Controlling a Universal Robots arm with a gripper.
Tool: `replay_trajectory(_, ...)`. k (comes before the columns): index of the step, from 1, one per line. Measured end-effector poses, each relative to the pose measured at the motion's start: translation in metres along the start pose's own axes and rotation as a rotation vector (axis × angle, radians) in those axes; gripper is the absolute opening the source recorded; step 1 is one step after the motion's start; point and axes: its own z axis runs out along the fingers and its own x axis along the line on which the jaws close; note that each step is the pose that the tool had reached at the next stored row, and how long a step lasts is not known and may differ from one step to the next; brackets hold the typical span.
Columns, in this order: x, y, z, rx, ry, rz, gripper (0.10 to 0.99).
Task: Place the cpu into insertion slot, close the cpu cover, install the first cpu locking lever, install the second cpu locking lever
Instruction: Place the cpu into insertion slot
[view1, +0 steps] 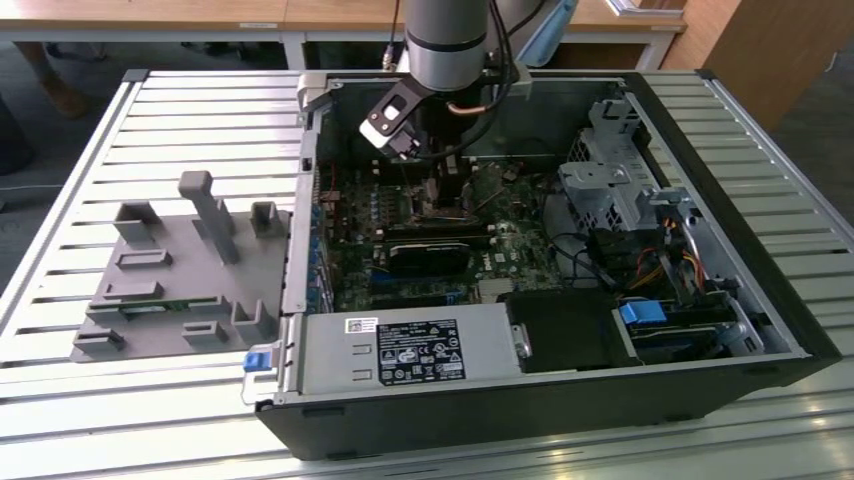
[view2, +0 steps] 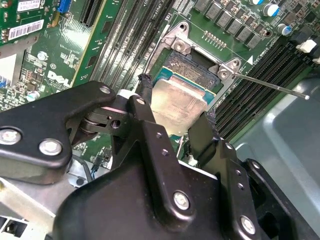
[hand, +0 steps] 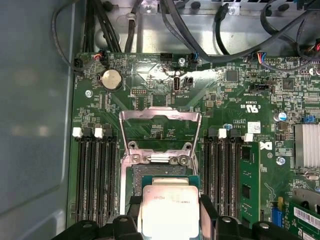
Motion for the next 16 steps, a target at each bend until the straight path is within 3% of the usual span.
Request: replay_trajectory(16,0.002,-0.0002,0.003,0.0,-0.0001,0.0,0.541)
